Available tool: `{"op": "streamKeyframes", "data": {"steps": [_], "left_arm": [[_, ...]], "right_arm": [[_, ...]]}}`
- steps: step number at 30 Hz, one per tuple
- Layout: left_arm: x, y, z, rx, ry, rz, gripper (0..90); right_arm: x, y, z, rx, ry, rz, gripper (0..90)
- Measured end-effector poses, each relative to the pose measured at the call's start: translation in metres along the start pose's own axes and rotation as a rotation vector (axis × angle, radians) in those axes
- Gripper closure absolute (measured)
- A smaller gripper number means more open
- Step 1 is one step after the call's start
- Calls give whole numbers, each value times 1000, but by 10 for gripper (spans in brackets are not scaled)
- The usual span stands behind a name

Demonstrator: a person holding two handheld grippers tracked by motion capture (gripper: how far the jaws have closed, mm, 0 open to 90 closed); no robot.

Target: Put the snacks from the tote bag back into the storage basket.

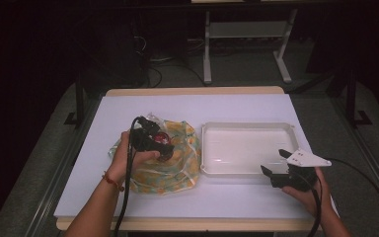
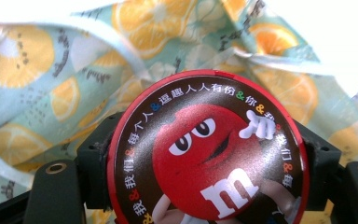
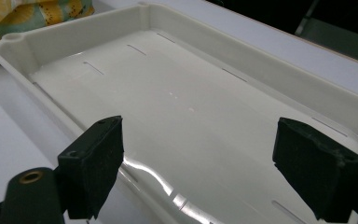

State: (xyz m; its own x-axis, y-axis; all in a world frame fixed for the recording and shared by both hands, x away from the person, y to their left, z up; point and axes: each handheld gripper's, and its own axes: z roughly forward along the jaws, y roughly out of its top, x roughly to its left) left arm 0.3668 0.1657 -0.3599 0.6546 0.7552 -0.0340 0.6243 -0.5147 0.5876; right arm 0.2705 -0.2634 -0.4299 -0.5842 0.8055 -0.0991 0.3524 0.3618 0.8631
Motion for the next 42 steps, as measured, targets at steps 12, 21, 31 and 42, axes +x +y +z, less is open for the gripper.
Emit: {"op": "streamKeyframes", "data": {"steps": [12,21,31,42], "left_arm": [[-14,26,-7,-1,4,34,252],[-21,41,-5,1,-6,50,253],[-31,58,-7,0,-12,79,252],[-50,74,-3,-6,-32,120,252]], "right_arm": [[1,0,0,3,-4,-1,157],[0,0,-2,-5,-4,4,157],[1,0,-1,0,-3,4,157],[0,0,-1,-1,-2,4,157]]}}
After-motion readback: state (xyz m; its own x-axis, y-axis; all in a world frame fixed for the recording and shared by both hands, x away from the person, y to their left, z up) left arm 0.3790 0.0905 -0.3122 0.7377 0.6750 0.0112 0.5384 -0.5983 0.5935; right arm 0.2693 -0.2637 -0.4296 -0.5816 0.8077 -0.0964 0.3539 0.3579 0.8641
